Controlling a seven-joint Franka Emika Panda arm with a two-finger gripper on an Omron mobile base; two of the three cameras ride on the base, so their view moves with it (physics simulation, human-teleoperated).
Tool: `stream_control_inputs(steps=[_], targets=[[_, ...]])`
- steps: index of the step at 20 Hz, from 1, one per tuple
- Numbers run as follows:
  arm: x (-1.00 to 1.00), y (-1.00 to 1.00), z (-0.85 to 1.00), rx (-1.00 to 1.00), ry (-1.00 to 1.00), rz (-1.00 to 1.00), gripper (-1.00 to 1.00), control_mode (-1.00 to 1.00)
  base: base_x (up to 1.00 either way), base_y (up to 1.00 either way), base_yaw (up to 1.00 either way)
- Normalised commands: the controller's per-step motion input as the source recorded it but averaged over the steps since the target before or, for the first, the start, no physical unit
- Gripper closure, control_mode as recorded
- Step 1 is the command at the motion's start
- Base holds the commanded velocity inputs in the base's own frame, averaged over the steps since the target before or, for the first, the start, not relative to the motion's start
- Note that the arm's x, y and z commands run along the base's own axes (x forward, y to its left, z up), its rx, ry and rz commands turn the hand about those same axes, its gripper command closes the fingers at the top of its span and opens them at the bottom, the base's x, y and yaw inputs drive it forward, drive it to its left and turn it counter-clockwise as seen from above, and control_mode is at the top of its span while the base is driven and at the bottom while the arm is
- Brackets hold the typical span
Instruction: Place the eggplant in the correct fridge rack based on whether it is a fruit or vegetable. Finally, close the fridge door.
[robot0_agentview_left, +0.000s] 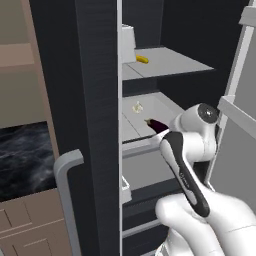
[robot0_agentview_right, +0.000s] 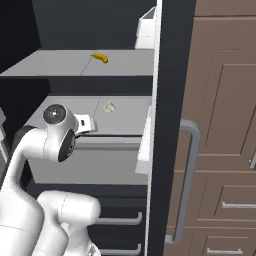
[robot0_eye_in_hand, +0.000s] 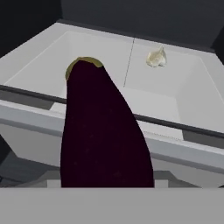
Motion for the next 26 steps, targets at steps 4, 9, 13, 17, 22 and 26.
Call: stream_control_inputs(steps=[4,9,13,17,22,26], targets=[[0.62,0.03,0.0,0.0,0.09,0.07,1.0,-1.0,0.0,0.0,0.0],[0.63,0.09,0.0,-0.01,0.06,0.02,1.0,-1.0,0.0,0.0,0.0],[0.52,0.09,-0.16,-0.02,0.0,0.01,1.0,-1.0,0.0,0.0,0.0],[0.45,0.06,-0.39,-0.02,0.0,0.01,1.0,-1.0,0.0,0.0,0.0],[0.5,0.08,-0.51,-0.02,-0.01,0.02,1.0,-1.0,0.0,0.0,0.0],[0.61,0.1,-0.44,-0.01,0.0,0.02,1.0,-1.0,0.0,0.0,0.0]])
